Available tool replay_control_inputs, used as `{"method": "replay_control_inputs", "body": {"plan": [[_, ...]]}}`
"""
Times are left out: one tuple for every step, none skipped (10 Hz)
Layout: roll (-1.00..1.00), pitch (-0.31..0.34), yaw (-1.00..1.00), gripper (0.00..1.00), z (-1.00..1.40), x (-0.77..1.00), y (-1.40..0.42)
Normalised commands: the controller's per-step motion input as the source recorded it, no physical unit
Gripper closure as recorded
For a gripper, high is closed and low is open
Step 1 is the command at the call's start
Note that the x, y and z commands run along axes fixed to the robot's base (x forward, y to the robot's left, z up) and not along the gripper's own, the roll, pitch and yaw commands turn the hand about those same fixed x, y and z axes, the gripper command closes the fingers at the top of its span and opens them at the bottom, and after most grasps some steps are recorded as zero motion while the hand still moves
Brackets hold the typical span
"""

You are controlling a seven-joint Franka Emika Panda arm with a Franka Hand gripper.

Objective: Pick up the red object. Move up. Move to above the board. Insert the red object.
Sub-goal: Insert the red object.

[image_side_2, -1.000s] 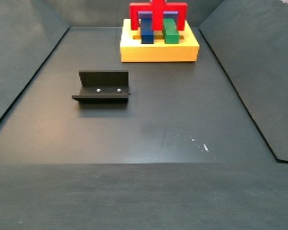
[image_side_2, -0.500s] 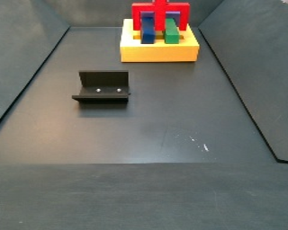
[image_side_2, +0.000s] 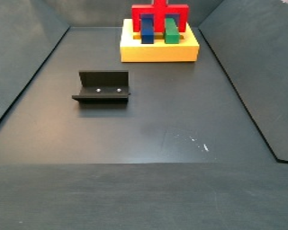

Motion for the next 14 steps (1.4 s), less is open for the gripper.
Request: {"method": "replay_control_inputs", "body": {"plan": [[0.11,-0.023,0.00,1.00,-0.26,0.09,-0.01],[0.14,-0.017,0.11,1.00,-0.25,0.10,0.00],[0.12,-0.034,0.16,1.00,-0.13,0.03,0.00],[0.09,-0.036,0.16,1.00,-0.06,0.02,0.00],[0.08,-0.076,0.18,1.00,-0.09,0.01,0.00],[0.07,-0.083,0.16,1.00,-0.08,0.00,0.00],[0.07,-0.056,0.11,1.00,-0.12,0.00,0.00],[0.07,-0.027,0.07,1.00,-0.14,0.00,0.00],[0.05,-0.044,0.00,1.00,-0.23,0.00,0.00],[0.07,-0.054,0.00,1.00,-0.29,0.00,0.00],[0.06,-0.046,0.00,1.00,-0.29,0.01,-0.04],[0.09,-0.041,0.00,1.00,-0.29,0.03,-0.06],[0.11,-0.020,0.00,1.00,-0.35,0.20,-0.03],[0.10,0.000,-0.04,1.00,-0.31,0.30,-0.02]]}}
